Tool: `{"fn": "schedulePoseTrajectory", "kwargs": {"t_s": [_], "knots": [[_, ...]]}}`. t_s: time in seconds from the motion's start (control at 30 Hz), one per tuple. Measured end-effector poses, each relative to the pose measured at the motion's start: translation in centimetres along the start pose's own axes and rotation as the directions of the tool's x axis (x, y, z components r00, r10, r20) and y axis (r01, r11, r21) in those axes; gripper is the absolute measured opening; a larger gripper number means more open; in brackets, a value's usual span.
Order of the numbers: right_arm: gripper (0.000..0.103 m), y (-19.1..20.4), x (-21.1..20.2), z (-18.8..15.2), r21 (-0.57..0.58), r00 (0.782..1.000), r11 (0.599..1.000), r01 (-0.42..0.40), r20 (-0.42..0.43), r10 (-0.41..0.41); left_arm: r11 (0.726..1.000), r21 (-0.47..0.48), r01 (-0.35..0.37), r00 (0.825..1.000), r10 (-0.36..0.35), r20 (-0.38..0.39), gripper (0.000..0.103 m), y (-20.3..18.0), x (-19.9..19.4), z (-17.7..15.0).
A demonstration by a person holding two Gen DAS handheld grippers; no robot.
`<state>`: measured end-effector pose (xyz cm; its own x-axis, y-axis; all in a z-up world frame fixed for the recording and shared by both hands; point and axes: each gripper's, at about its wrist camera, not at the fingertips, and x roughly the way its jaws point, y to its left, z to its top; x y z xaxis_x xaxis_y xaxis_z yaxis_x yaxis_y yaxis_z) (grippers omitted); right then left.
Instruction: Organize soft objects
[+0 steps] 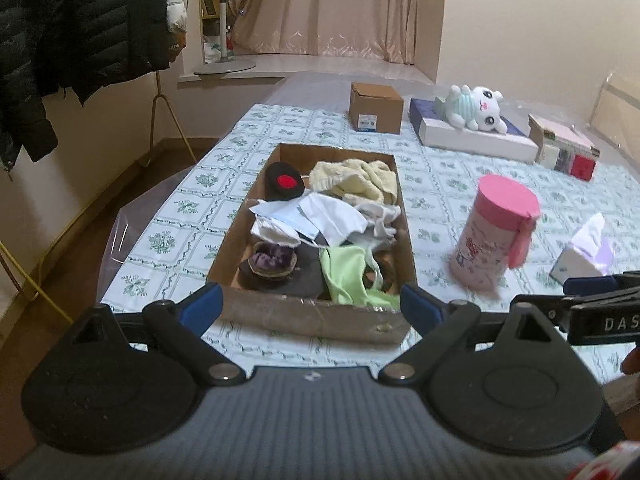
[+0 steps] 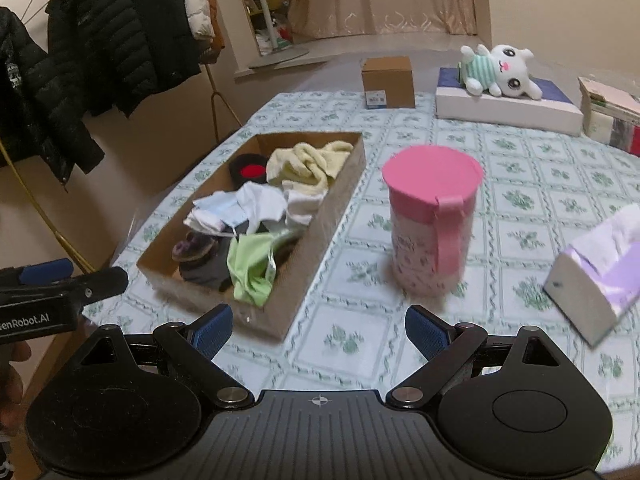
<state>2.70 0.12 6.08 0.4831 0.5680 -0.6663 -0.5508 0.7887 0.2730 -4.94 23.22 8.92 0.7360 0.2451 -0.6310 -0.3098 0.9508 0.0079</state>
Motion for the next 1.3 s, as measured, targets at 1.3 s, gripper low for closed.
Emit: {"fn": "schedulePoseTrajectory", "kwargs": {"t_s": [1.3], "knots": [[0.093,-0.5,-2.0,-5.2,0.009,0.994,0.994,0.109,-0.010,-0.109,0.999,0.010,0.039,0.996,-0.038,-0.077,0.095,-2.3,-0.4,-5.0]]}}
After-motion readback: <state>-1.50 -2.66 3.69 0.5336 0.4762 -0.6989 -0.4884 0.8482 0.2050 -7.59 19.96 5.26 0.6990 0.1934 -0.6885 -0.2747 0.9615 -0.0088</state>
